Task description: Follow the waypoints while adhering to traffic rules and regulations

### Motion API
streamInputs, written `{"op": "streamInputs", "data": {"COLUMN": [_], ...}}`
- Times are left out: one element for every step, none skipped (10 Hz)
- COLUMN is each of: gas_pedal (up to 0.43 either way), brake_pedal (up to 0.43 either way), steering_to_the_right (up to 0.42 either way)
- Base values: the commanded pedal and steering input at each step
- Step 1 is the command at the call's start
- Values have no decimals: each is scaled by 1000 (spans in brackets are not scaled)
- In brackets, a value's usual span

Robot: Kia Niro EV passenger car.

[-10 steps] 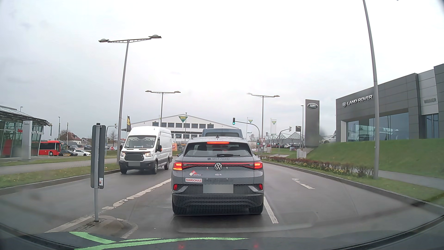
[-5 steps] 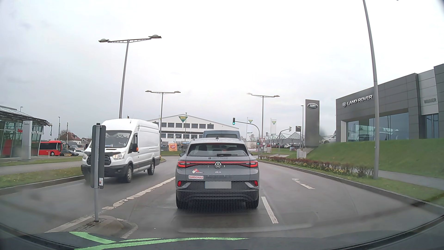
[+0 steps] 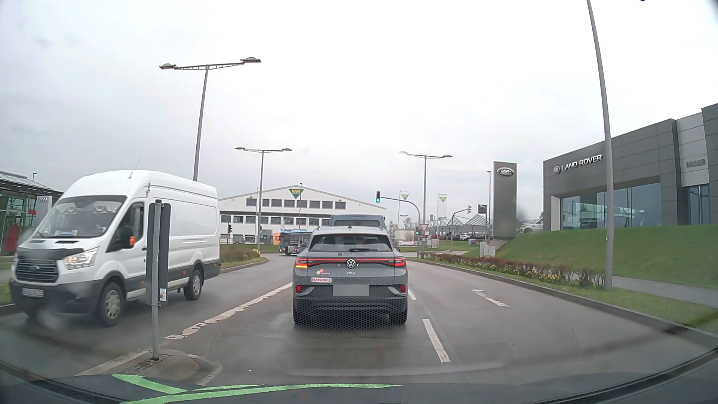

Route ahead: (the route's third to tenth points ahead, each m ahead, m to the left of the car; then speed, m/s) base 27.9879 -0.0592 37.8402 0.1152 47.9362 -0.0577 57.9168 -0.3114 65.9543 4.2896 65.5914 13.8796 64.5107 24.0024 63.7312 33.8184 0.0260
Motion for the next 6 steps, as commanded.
{"op": "streamInputs", "data": {"gas_pedal": [59,98,138,177,209,228], "brake_pedal": [0,0,0,0,0,0], "steering_to_the_right": [13,13,12,12,12,11]}}
